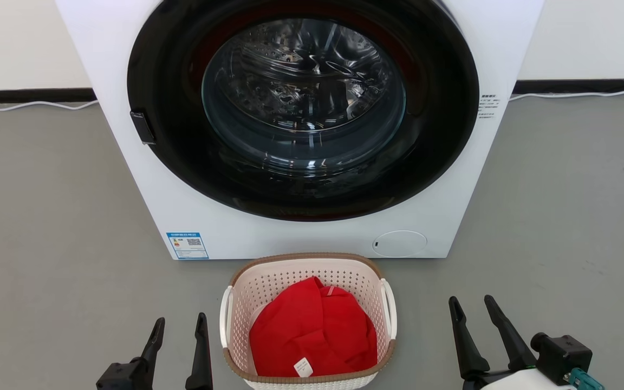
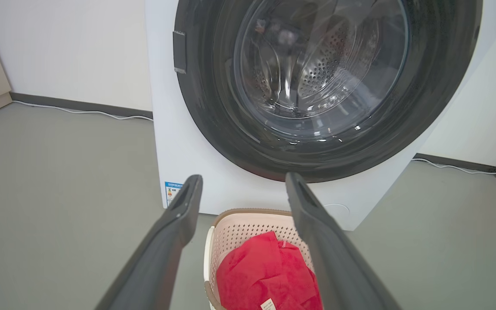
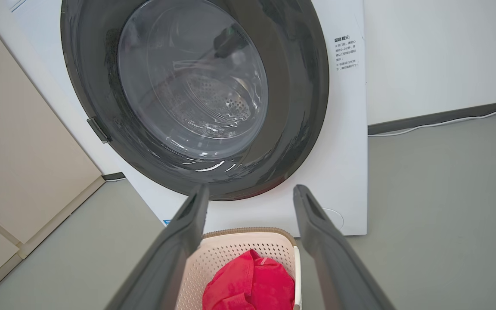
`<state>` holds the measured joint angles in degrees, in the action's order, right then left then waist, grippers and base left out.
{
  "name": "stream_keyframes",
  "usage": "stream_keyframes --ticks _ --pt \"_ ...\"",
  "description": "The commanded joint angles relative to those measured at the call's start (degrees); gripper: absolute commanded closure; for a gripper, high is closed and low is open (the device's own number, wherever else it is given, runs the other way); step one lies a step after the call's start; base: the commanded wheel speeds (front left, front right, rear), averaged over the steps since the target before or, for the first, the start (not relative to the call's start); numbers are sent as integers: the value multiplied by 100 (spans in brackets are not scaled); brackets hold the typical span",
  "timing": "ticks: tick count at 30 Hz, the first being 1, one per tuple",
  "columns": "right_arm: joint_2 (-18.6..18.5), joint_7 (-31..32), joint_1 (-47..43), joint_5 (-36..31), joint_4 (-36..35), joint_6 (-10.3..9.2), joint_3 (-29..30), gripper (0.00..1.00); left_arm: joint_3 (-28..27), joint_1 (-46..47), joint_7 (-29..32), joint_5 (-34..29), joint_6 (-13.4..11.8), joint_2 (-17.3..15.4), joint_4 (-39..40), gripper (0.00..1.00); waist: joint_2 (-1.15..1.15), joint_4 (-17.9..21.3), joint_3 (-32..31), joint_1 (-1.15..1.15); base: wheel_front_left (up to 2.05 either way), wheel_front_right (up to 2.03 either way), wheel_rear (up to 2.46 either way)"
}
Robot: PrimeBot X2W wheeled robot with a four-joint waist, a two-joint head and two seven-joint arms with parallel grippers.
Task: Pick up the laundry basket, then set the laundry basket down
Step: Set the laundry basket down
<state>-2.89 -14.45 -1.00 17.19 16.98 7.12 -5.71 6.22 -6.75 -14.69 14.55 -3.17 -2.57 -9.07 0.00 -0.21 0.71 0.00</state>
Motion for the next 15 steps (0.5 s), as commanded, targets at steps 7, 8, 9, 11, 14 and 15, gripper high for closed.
stream_keyframes --ticks 7,8,9,11,14,15 --pt "2 -55 243 36 -116 36 -116 0 -132 247 -30 -101 -23 -31 135 0 0 -13 40 0 0 0 0" --pt "2 -55 249 34 -114 36 -111 0 -135 254 -30 -110 -25 -31 127 0 0 -11 44 0 0 0 0" --pt "2 -55 256 29 -114 36 -106 0 -139 261 -30 -117 -27 -31 121 0 0 -9 49 0 0 0 0" --pt "2 -55 262 26 -115 36 -102 0 -143 269 -30 -127 -31 -31 119 0 0 -6 52 0 0 0 0" --pt "2 -55 272 18 -118 36 -89 0 -160 292 -30 -156 -39 -31 117 0 0 -1 62 0 0 0 0" --pt "2 -55 275 14 -121 36 -84 0 -170 302 -30 -165 -45 -31 121 0 0 0 66 0 0 0 0"
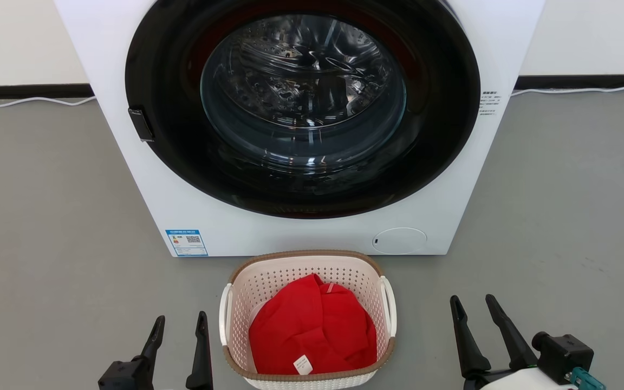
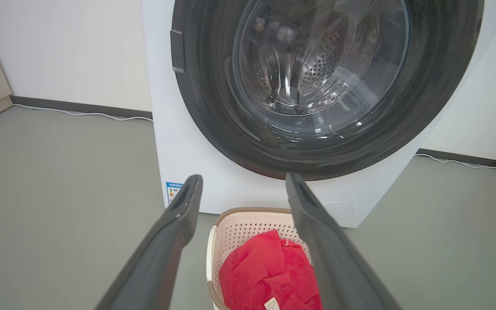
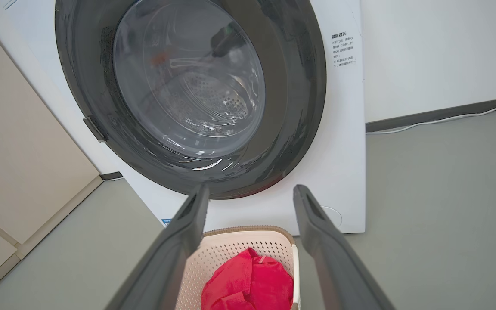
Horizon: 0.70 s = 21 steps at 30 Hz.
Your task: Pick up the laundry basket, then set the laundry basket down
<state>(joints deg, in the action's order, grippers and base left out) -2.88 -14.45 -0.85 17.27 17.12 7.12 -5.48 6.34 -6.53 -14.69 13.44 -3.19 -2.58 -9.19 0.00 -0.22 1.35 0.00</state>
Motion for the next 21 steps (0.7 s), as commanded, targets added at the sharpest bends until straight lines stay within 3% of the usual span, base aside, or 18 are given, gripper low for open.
stream_keyframes --ticks 1,21 --pt "1 -55 264 4 -138 36 -103 0 -189 290 -30 -63 -48 -30 137 0 0 2 6 0 0 0 0" --pt "1 -55 293 -23 -156 36 -93 0 -224 389 -30 -254 -108 -30 354 0 0 -22 40 0 0 0 0"
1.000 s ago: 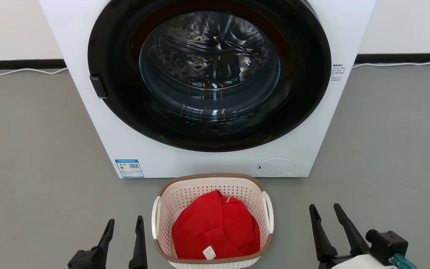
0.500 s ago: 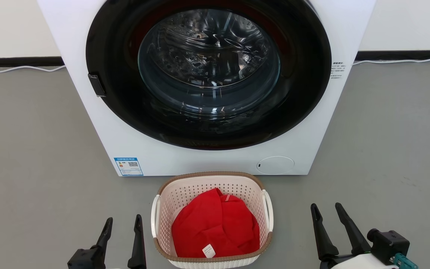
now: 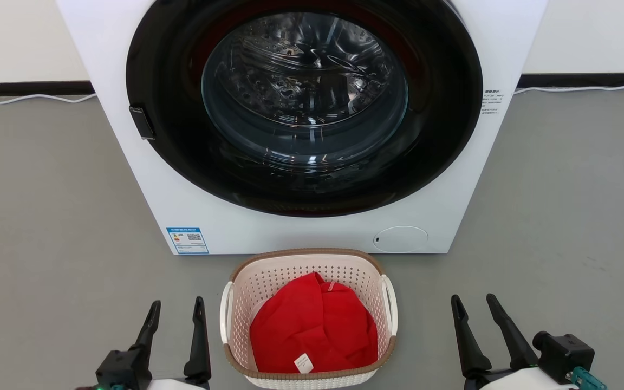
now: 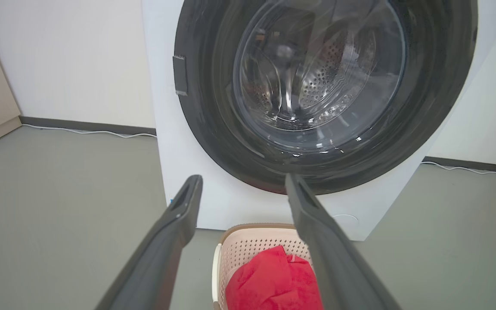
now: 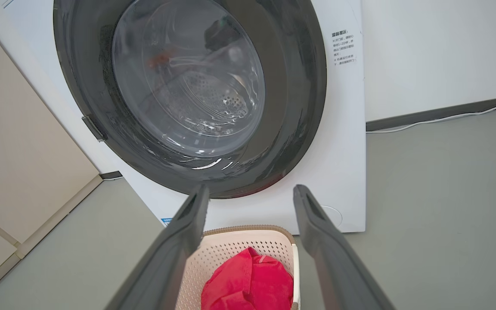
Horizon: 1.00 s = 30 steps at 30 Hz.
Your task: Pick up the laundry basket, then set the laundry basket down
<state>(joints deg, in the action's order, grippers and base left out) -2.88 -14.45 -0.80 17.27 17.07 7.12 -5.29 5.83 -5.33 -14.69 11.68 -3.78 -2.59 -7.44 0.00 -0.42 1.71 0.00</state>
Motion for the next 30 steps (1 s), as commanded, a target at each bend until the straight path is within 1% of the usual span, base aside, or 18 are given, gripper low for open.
stream_keyframes --ticks 1,5,7,12,16,30 --pt "0 0 0 -1 0 0 0 100 0 10 0 -34 0 1 28 100 0 -2 4 0 0 0 0" --pt "3 11 -87 8 237 -5 -36 100 10 -106 8 -32 5 48 -226 100 0 -3 5 0 0 0 0" --pt "-1 31 -86 132 213 -5 -28 100 -1 -92 33 99 22 46 -222 100 0 -3 4 -1 0 0 0" --pt "-21 99 -62 456 185 -3 -2 100 -38 -51 108 440 67 29 -234 100 0 0 -18 -13 0 0 0" --pt "-36 152 -32 712 176 -2 18 100 -66 -7 167 710 103 18 -256 100 0 1 -13 -1 0 0 0" --pt "-71 329 57 1531 126 3 96 100 -164 134 361 1576 220 -14 -316 100 0 6 -26 0 0 0 0"
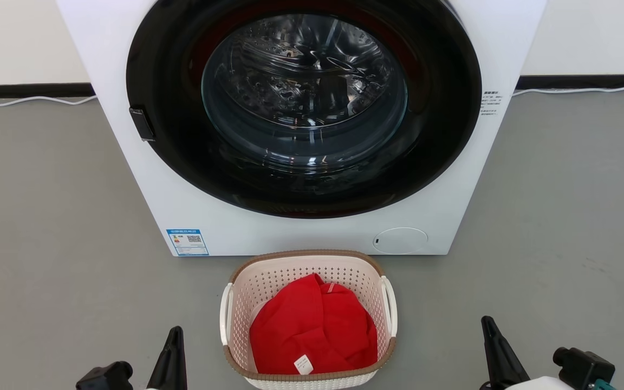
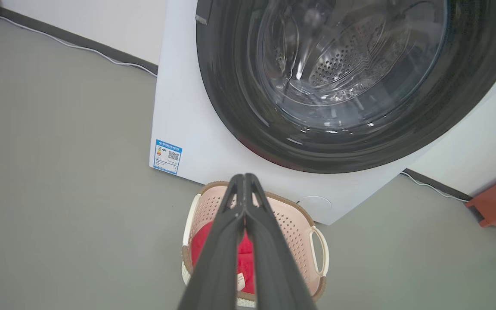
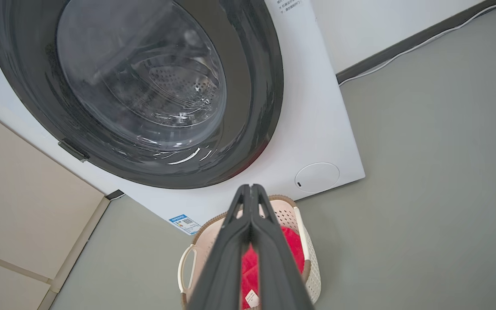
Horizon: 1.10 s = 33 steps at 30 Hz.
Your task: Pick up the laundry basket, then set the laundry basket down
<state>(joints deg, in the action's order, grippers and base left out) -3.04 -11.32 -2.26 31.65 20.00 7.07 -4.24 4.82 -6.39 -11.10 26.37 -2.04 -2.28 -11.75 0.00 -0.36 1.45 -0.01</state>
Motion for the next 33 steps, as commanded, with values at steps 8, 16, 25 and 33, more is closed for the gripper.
stream_keyframes --ticks 8,16,25,33 --pt "-73 131 251 591 -204 11 45 100 -128 318 125 637 117 -61 90 100 0 3 -10 1 0 0 0" --pt "-86 250 300 1086 -240 13 105 100 -196 397 251 1164 189 -74 65 100 0 6 -20 1 0 0 0" --pt "-98 387 355 1639 -280 16 177 100 -276 486 395 1755 270 -87 35 100 0 9 -32 1 0 0 0" --pt "-104 496 398 2066 -310 19 236 100 -340 556 509 2213 333 -95 12 100 0 11 -40 1 0 0 0"
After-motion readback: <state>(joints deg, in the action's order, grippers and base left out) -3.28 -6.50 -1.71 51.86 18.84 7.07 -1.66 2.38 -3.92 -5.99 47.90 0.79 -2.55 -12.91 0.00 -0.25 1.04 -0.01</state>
